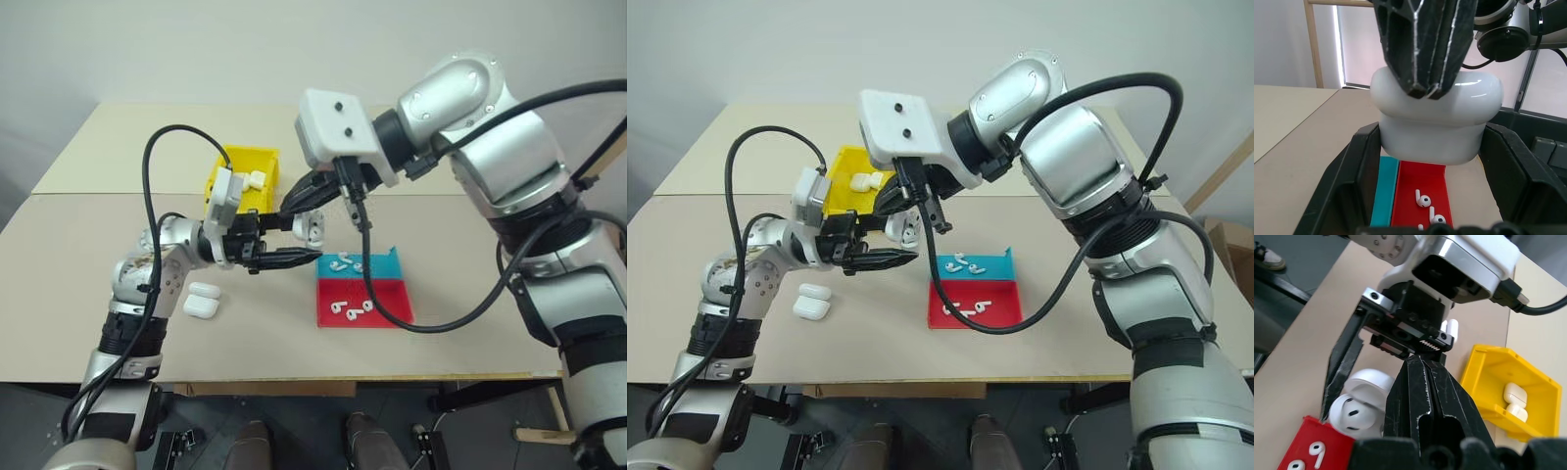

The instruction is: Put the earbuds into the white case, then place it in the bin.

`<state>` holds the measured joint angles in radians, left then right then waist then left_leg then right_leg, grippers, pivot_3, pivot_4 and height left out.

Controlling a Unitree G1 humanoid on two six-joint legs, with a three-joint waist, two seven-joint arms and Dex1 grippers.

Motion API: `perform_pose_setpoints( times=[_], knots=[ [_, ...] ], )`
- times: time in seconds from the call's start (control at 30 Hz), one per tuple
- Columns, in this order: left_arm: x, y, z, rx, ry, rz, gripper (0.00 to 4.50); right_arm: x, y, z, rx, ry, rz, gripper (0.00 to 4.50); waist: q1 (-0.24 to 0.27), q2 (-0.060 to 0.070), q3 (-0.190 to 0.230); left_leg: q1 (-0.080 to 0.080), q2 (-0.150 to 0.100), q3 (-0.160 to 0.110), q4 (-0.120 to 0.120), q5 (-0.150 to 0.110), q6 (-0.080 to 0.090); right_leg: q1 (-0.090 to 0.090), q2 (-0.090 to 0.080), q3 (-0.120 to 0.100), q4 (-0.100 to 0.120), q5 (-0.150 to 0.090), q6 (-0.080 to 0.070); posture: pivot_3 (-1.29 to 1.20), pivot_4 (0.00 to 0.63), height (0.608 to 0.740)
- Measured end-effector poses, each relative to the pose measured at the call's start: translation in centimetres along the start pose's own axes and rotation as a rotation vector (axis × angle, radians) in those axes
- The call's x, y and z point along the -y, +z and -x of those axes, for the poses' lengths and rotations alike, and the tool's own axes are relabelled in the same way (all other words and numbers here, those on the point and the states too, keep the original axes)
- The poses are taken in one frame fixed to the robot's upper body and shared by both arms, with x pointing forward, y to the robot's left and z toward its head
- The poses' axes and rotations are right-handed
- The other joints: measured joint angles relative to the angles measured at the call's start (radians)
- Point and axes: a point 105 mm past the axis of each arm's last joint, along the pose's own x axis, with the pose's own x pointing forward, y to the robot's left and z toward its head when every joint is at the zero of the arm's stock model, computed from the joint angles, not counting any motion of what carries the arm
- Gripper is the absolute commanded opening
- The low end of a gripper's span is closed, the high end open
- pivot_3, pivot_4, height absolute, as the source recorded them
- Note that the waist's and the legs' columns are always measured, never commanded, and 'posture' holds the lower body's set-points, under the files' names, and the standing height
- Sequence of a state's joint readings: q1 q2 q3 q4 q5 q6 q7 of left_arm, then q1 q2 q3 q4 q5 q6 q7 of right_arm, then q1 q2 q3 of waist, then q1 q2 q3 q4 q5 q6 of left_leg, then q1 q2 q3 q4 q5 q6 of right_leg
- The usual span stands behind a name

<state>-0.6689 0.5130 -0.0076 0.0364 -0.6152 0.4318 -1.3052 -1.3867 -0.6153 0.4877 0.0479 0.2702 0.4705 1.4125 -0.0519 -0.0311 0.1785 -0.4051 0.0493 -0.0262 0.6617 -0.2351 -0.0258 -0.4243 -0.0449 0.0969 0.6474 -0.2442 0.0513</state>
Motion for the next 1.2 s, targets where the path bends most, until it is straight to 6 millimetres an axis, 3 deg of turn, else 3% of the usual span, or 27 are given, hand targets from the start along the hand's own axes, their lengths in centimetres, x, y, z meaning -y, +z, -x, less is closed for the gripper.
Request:
perform_pose_setpoints(
  times=[0.1,0.2,0.3,0.47,0.63,0.77,0.97,1.2],
  knots=[
    [-0.1,0.1,0.4,-0.006,0.014,-0.005,2.77,-1.3,-1.3,1.7,-0.028,0.029,-0.01,0.03,0.01,0.0,0.0,0.0,0.0,0.0,0.0,0.0,0.0,0.001,0.0,0.0,-0.001,0.0,0.0,0.0,0.15,0.74],
    [-0.3,0.6,0.8,0.009,0.03,-0.018,2.77,-2.4,-2.4,2.0,-0.043,0.064,-0.04,0.03,0.009,0.001,0.0,0.001,0.0,0.0,0.001,0.0,0.0,0.001,0.0,0.0,0.0,0.0,0.0,0.0,0.15,0.74],
    [-0.3,0.6,0.7,0.013,0.031,-0.017,2.77,-2.4,-2.4,2.1,-0.032,0.046,-0.051,0.03,0.003,0.002,0.001,0.001,0.0,0.0,0.001,0.0,0.0,0.0,0.0,0.0,0.001,0.0,0.0,0.0,0.15,0.74],
    [-0.6,0.8,0.7,0.026,0.072,-0.028,2.77,-1.6,-1.6,4.5,0.084,-0.138,-0.138,0.03,0.012,0.001,0.001,0.0,0.0,-0.001,0.001,0.0,0.0,0.001,0.0,-0.001,0.0,0.0,0.0,0.0,0.15,0.74],
    [-2.3,2.5,3.2,0.082,0.283,-0.08,2.77,-3.4,-6.4,5.7,0.163,-0.413,-0.519,0.03,0.025,0.001,0.001,0.0,-0.001,-0.001,0.002,0.0,0.0,0.001,-0.001,-0.001,0.0,0.0,0.0,0.0,0.15,0.74],
    [-4.6,2.9,4.7,0.089,0.522,-0.116,2.77,-3.1,-6.1,5.6,0.303,-0.631,-0.676,0.03,0.013,0.001,0.0,0.001,0.0,-0.002,0.001,0.0,0.001,0.002,0.0,-0.001,0.002,0.0,-0.001,0.0,0.15,0.74],
    [-10.0,1.9,6.7,0.034,0.948,-0.093,2.77,-4.2,-4.8,3.7,0.421,-0.7,-0.793,0.03,0.02,0.001,0.0,-0.001,-0.001,-0.002,0.001,0.0,0.001,0.001,-0.001,-0.001,0.001,0.0,-0.001,0.0,0.15,0.74],
    [-15.6,-1.9,6.7,-0.133,1.239,-0.018,2.77,-4.3,-4.1,3.6,0.439,-0.735,-0.803,0.03,0.035,0.001,0.0,-0.001,-0.002,-0.002,0.001,0.0,0.001,0.002,-0.001,-0.002,-0.001,0.0,-0.001,0.0,0.15,0.74]
  ],
)
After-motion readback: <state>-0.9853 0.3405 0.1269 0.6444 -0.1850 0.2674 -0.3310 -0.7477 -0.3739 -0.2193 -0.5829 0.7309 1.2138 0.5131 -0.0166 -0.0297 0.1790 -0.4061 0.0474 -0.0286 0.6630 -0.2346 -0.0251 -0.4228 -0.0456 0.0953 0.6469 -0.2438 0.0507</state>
